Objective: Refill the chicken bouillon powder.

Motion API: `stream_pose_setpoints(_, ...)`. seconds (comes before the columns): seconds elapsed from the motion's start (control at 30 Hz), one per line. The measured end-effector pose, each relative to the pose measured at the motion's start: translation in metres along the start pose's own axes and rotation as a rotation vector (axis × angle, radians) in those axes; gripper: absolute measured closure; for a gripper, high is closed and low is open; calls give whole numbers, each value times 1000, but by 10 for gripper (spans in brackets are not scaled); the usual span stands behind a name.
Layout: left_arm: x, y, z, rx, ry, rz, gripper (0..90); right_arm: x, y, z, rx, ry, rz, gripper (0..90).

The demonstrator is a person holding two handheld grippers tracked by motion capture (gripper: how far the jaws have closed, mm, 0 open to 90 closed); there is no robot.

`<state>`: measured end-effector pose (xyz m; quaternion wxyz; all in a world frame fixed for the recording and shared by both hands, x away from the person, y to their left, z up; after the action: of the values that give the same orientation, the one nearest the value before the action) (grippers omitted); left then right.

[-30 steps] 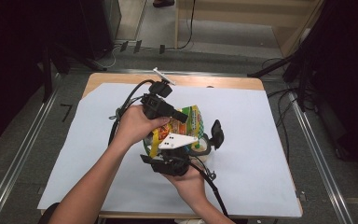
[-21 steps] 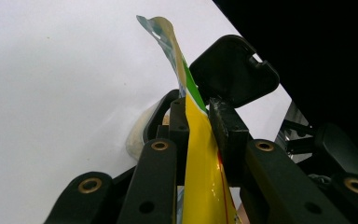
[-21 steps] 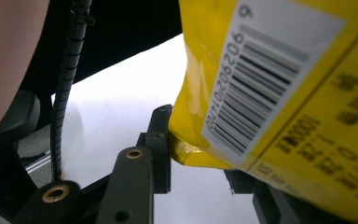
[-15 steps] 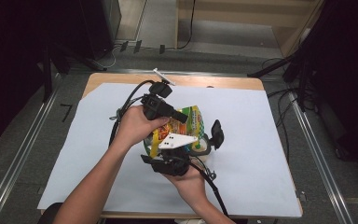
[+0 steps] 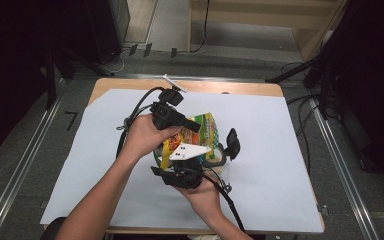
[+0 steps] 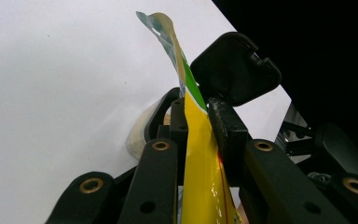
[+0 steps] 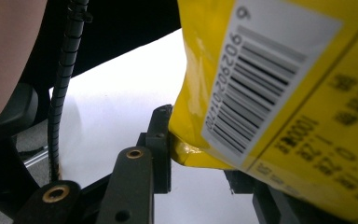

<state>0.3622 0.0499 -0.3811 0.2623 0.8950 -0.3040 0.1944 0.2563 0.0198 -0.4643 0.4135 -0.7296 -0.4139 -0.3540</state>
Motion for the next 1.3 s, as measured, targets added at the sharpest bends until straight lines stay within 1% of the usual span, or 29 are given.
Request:
stream_pose_setpoints(0.27, 1, 2, 0, 10, 4, 2, 806, 0, 1, 0, -1, 2, 3, 688)
stream_pose_setpoints(0.43, 3, 7, -1, 31, 13, 20, 801, 1, 0, -2, 7, 15, 11, 691)
stream_pose_setpoints(0.53, 4, 6, 0, 18, 9, 11, 798, 2, 1, -3, 12, 18, 19, 691)
stream_pose_setpoints(0.73, 4, 5, -2, 13, 7, 5, 793, 5, -3, -4, 28, 28, 31, 691)
stream_pose_setpoints(0.83, 4, 3, 0, -4, 2, -11, 794, 5, -3, -3, 31, 24, 34, 691)
stream_pose_setpoints(1.03, 5, 2, 1, -16, -5, -5, 794, 4, -2, -3, 29, 22, 33, 691)
stream_pose_setpoints(1.17, 6, 3, 3, -19, -7, -5, 795, 3, -1, -4, 24, 22, 37, 692)
stream_pose_setpoints(1.3, 6, 5, 3, -19, -7, 3, 795, 3, -1, -4, 20, 25, 38, 694)
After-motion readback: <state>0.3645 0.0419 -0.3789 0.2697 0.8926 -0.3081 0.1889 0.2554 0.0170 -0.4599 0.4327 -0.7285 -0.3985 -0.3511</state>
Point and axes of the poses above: each handheld gripper's, and its own axes: z roughly forward along the jaws, x roughly out of its top, y roughly to its right, the point moved 5 cm from there along z, roughly forward along the jaws, and after that the axes turned 10 degrees about x, right-handed, at the moved point
